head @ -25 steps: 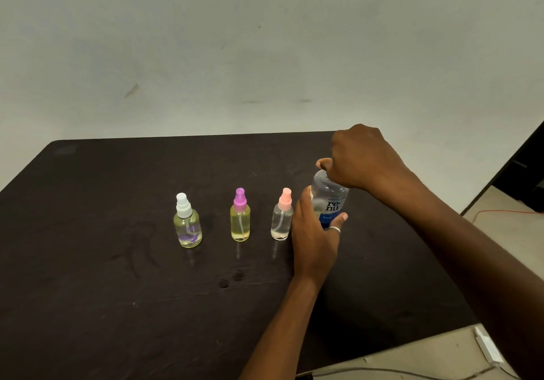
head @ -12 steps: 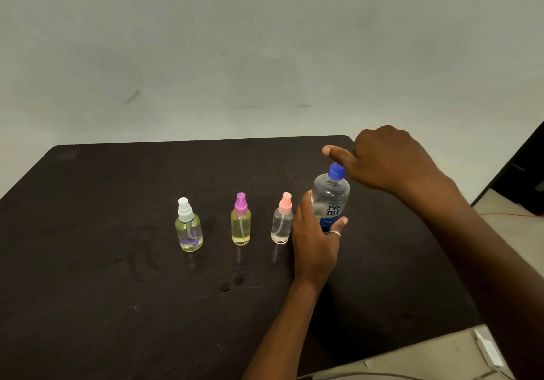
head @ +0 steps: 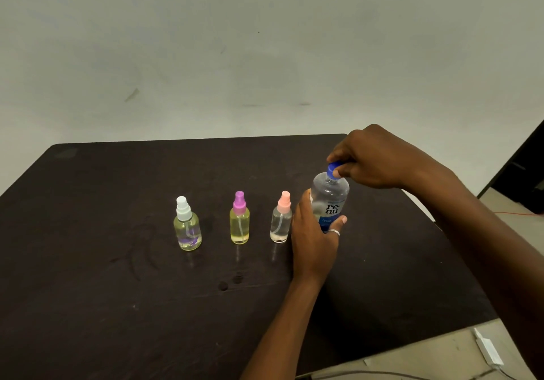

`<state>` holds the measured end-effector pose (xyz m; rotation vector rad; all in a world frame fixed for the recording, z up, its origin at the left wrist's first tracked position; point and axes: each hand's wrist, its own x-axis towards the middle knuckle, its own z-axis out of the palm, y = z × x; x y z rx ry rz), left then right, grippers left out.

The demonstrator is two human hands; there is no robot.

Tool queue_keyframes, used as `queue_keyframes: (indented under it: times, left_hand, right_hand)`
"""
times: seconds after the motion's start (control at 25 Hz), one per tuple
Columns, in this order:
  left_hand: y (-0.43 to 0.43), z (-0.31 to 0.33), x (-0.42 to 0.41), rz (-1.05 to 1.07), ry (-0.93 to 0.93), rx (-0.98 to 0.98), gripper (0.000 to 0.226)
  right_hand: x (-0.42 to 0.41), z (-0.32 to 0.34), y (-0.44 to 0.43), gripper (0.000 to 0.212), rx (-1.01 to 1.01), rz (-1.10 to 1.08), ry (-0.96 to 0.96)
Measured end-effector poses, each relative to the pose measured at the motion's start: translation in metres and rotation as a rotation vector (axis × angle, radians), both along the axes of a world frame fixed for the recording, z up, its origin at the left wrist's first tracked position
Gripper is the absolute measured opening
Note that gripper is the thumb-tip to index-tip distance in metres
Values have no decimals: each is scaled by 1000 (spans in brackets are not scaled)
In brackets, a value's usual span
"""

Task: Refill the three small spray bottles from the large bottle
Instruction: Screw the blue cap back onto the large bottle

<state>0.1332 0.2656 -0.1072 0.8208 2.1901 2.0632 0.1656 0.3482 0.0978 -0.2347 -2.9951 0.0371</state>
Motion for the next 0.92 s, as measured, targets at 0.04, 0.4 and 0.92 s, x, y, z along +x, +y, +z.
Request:
queue_keyframes:
  times: [0.04, 0.4, 0.92]
  left_hand:
    - [0, 0, 0, 0, 6, 0, 74]
    - [-1, 2, 2, 11, -2, -10, 76]
    - [-10, 27, 21, -17, -124, -159, 113]
  right_hand:
    - [-1, -1, 0, 21, 11, -11, 9]
    - [-9, -8, -6, 19, 51, -141, 89]
    - [-4, -12, -12, 25, 41, -177, 111]
